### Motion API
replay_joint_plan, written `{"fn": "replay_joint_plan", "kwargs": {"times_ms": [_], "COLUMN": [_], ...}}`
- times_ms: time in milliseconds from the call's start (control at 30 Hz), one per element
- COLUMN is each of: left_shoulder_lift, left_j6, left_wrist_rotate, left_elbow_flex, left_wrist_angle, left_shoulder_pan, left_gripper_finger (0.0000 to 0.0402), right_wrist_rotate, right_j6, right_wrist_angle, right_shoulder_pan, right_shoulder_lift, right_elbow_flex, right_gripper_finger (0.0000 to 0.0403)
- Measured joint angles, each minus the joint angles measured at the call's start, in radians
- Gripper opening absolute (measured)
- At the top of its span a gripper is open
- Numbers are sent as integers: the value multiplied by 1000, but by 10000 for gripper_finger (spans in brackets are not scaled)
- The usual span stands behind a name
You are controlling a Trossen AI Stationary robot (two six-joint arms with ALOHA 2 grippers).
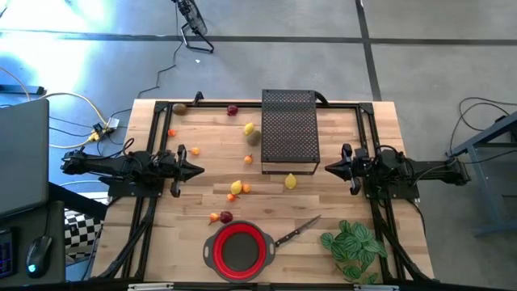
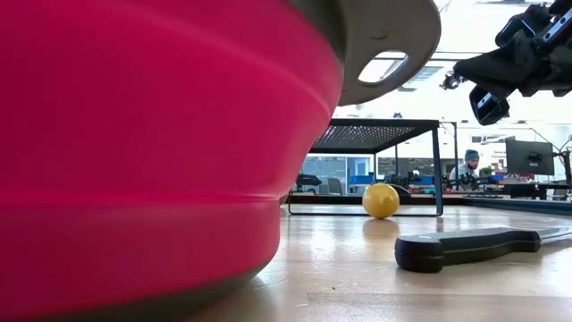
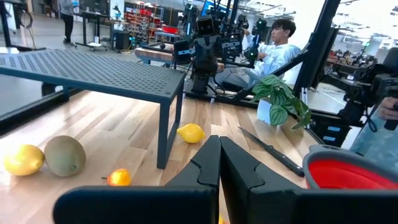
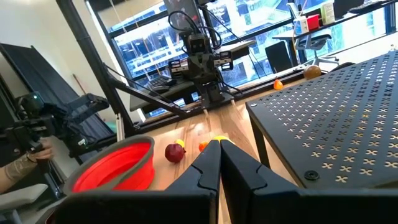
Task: Pick & Place Fruit
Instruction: Put the black knife on the shelf
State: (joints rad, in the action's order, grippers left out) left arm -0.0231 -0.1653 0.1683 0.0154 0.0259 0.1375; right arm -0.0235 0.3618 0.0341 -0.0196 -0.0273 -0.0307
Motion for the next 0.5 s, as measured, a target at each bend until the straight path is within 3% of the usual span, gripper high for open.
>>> {"fn": "replay_joint_plan", "kwargs": {"times_ms": [133,500], "left_shoulder_lift": [0,0], "left_j6": [83,116], "left_wrist_rotate": [4,25], "left_elbow_flex": [0,0], "left_wrist_angle": [1,2], "left_shoulder_pan": [0,0], "left_gripper_finger": [0,0], "right_wrist_rotate": [-4,-80], "right_j6": [-5,-97], "right_wrist_angle": [-5,-29], "right_shoulder_pan": [0,0], "right_shoulder_lift": [0,0], "right_elbow_flex": [-1,-1], "right_gripper_finger": [4,4]}}
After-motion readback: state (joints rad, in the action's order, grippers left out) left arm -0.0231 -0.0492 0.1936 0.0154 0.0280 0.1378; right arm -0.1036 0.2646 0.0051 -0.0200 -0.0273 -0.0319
